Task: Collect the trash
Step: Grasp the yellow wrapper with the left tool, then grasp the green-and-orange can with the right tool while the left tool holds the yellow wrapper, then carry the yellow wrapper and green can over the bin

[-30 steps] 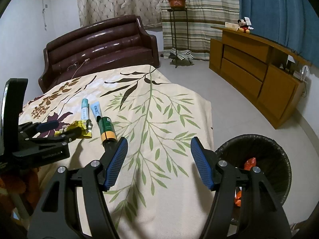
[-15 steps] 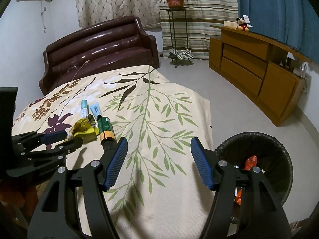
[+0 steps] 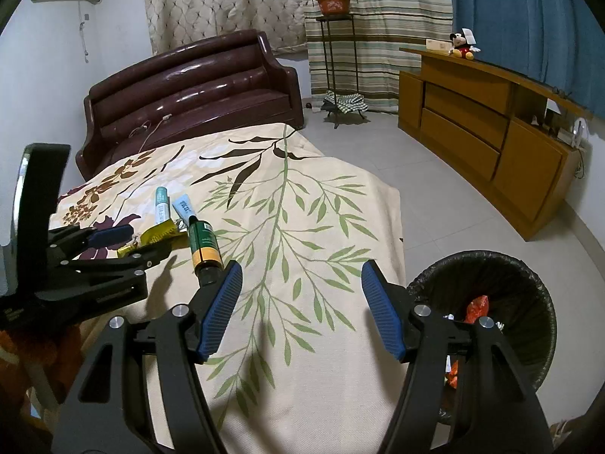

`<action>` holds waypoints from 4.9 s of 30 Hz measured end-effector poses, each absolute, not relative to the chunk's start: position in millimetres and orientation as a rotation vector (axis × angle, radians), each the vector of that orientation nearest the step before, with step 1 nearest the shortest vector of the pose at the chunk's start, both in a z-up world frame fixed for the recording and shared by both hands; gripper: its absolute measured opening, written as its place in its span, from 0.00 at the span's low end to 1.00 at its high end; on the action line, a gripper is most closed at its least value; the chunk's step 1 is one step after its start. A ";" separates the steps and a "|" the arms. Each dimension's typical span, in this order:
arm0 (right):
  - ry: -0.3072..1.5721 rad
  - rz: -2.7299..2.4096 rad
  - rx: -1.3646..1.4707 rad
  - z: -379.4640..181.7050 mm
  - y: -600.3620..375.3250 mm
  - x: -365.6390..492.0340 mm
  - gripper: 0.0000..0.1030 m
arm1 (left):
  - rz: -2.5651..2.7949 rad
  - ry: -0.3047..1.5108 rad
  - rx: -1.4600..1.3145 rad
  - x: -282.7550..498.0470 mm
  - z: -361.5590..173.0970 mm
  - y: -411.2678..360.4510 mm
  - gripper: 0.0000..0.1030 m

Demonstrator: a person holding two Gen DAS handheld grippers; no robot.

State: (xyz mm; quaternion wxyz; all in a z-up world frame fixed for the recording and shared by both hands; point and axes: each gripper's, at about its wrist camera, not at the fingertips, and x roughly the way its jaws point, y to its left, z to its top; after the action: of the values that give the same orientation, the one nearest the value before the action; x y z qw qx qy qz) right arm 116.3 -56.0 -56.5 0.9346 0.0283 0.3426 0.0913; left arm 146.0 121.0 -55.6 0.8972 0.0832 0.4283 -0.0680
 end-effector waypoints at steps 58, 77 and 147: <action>0.866 0.326 -0.118 -80.8 38.3 172.5 0.23 | 0.077 0.847 -0.039 99.8 -41.4 211.8 0.22; 0.772 0.281 -0.045 -58.4 -11.7 113.9 0.23 | 0.013 0.802 -0.031 81.6 -33.5 160.8 0.22; 0.645 -0.181 0.148 -67.0 -268.8 93.2 0.35 | -0.322 0.775 0.177 120.5 -44.2 -137.8 0.60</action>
State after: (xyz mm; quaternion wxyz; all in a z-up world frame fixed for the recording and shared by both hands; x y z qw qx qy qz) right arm 93.2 -268.8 -67.0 0.9417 0.0725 0.3164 -0.0886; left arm 120.5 -137.8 -44.2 0.9094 0.0859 0.3758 -0.1562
